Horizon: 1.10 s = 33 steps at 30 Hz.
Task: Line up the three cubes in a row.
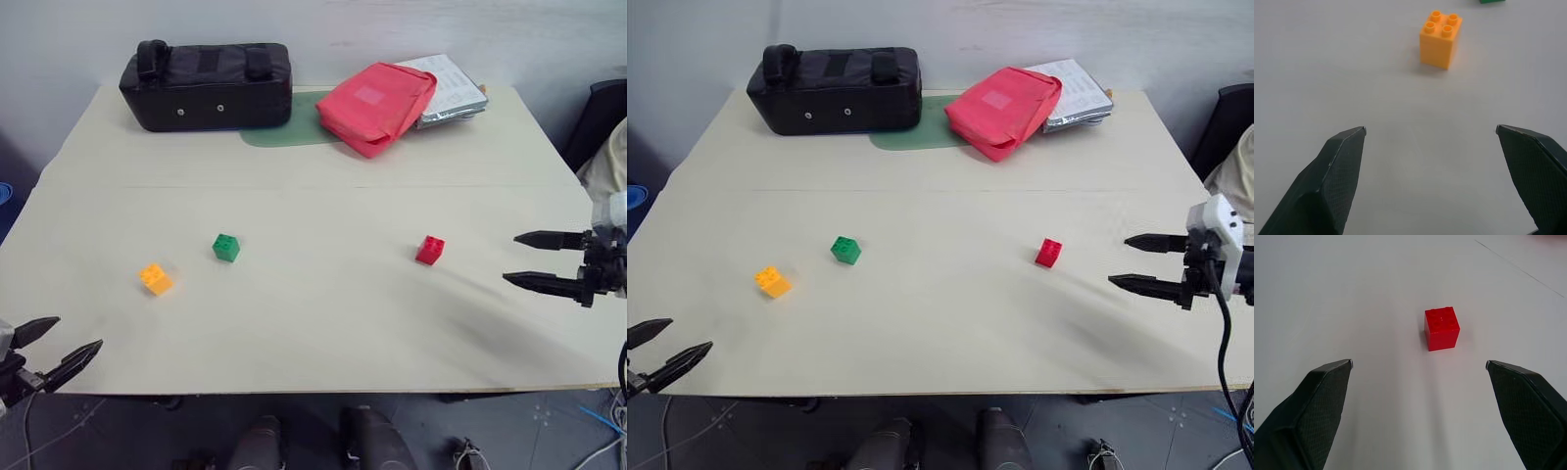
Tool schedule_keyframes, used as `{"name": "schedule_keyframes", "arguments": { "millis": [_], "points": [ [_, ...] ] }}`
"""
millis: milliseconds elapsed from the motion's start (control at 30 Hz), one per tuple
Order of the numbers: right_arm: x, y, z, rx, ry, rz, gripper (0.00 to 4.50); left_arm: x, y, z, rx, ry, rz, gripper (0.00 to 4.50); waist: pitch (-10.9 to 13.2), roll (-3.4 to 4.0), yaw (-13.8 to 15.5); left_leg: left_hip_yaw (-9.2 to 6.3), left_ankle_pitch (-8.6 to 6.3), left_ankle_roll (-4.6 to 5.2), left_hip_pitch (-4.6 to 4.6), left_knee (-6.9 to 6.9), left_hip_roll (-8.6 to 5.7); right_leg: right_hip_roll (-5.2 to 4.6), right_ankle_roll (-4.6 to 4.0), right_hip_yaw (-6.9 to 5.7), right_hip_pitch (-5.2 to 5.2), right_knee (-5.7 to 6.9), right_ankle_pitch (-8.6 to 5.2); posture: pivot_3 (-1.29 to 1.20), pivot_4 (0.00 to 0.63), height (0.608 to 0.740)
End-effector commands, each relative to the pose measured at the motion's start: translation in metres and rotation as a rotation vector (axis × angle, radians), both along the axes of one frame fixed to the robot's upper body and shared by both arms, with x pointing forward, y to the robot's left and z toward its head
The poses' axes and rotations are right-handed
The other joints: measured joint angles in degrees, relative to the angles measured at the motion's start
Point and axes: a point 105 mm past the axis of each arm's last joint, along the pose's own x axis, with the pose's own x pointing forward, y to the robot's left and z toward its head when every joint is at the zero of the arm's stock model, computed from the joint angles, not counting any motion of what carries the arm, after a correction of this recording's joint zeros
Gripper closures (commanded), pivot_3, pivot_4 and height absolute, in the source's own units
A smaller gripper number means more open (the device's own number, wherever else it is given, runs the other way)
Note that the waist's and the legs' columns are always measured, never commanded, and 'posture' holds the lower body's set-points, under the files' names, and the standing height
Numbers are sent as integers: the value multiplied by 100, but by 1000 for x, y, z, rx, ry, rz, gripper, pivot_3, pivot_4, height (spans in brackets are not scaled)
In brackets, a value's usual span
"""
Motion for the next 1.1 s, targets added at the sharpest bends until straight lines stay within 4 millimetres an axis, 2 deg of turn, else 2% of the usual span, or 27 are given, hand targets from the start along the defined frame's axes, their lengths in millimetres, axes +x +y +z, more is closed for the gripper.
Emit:
{"name": "schedule_keyframes", "arguments": {
  "millis": [33, 433, 567, 767, 867, 933, 1100],
  "points": [
    [-1, 4, 8, 2, -35, 4, 0, -5, -4, 0, 37, 9, -19, 9, 0, 1, -4, 0, 0, 0, 0, -1, 0, 0, 0, 0, 0, -1, 0, 0, 150, 740],
    [-4, 4, 4, -33, -53, -25, 0, 9, 2, -1, 49, -4, 18, 9, 0, 1, 18, -1, 0, 0, -1, -1, 0, 0, 0, 0, 0, -1, 0, 0, 150, 740],
    [-1, 5, 5, -51, -76, -33, 0, 18, -6, 4, 20, -18, -12, 9, 0, 1, 16, -1, 0, 0, 0, 1, 0, 0, 0, 0, 0, 0, 0, 0, 150, 740],
    [19, 24, 15, -68, -110, 13, 0, 47, -69, 33, -40, -43, -317, 9, -1, 1, 9, -1, 4, -6, 0, 3, 0, 0, 1, 1, 0, 5, 1, 0, 150, 740],
    [31, 35, 14, -83, -100, 48, 0, 52, -99, 46, -53, -11, -511, 9, 0, 3, 5, -3, 11, -18, -2, -2, 0, 2, 1, -1, -5, 3, 1, 0, 150, 740],
    [47, 44, 10, -91, -100, 52, 0, 58, -123, 57, -41, 0, -661, 9, 1, 5, -10, -2, 19, -33, -3, -4, -2, 3, 1, -1, -5, 1, 0, 0, 150, 740],
    [73, 54, -3, -119, -82, 43, 0, 64, -164, 78, -22, -4, -902, 9, 4, 9, 0, -2, 26, -42, -12, 0, -4, 6, 4, -2, -10, 4, 2, 0, 150, 740]
  ]
}}
